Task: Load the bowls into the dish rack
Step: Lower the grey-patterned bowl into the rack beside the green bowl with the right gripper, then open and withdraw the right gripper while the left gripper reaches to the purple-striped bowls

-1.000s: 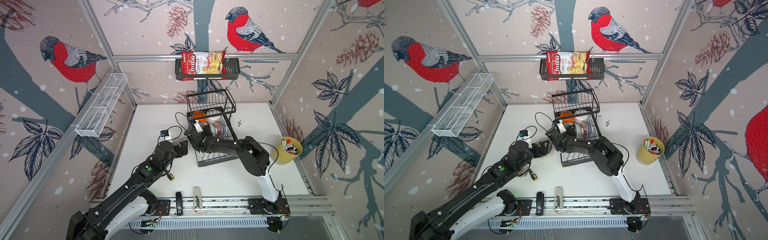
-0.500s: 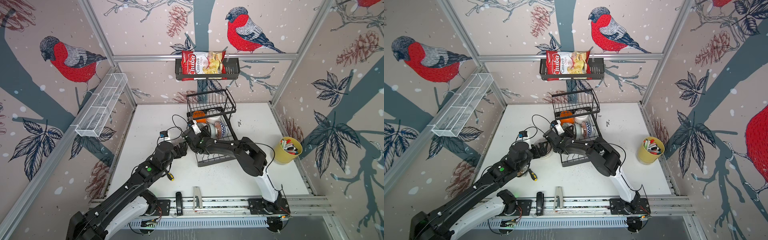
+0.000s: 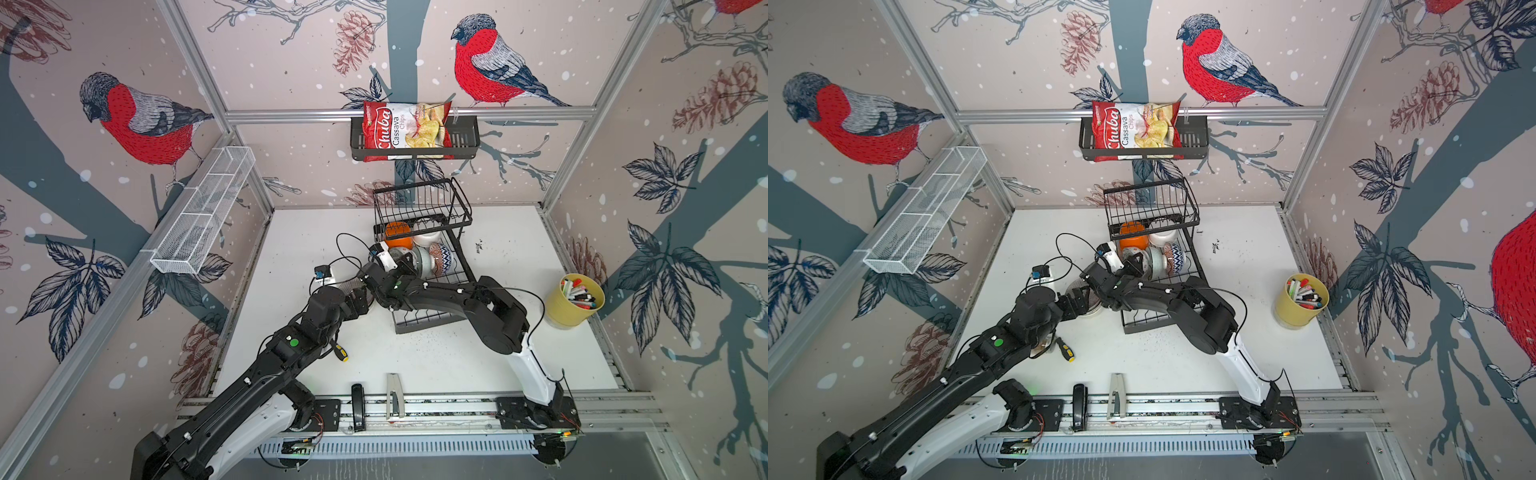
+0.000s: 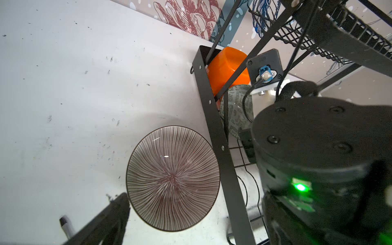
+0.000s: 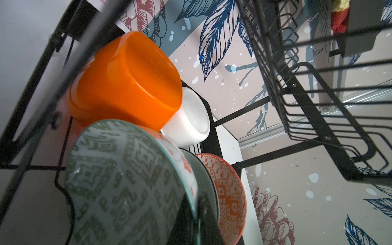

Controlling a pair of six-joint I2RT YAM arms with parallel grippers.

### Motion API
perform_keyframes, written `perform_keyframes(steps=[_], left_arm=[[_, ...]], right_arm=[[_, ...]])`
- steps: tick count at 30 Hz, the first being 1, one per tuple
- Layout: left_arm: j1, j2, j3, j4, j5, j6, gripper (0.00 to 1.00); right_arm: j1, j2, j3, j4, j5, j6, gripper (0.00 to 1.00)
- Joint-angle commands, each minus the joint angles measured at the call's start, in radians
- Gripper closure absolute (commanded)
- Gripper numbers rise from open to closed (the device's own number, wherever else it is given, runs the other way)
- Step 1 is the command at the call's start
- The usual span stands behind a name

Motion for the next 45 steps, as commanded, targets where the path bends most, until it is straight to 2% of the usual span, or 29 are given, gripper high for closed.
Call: perform_keyframes(steps=[1, 8, 31, 45], left_arm=[[0.002, -0.013, -0.003, 0.078, -0.018, -0.008, 0.04], [0.002, -0.036, -0.013, 0.065, -0.037, -0.009, 0.04], [0.002, -0.057, -0.032, 0.04, -0.069, -0.014, 0.04], [0.003, -0.084, -0.039, 0.031, -0.071, -0.021, 0.04]], right_arm=[[0.026, 0.014, 0.017, -0.029, -0.082, 0.03, 0.97], [0.034, 0.028, 0.044, -0.053, -0.064, 0.023, 0.88], [0.042, 0.046, 0.107, -0.107, -0.051, 0.027, 0.69], [0.045, 0.004, 0.11, -0.144, -0.081, 0.074, 0.34]])
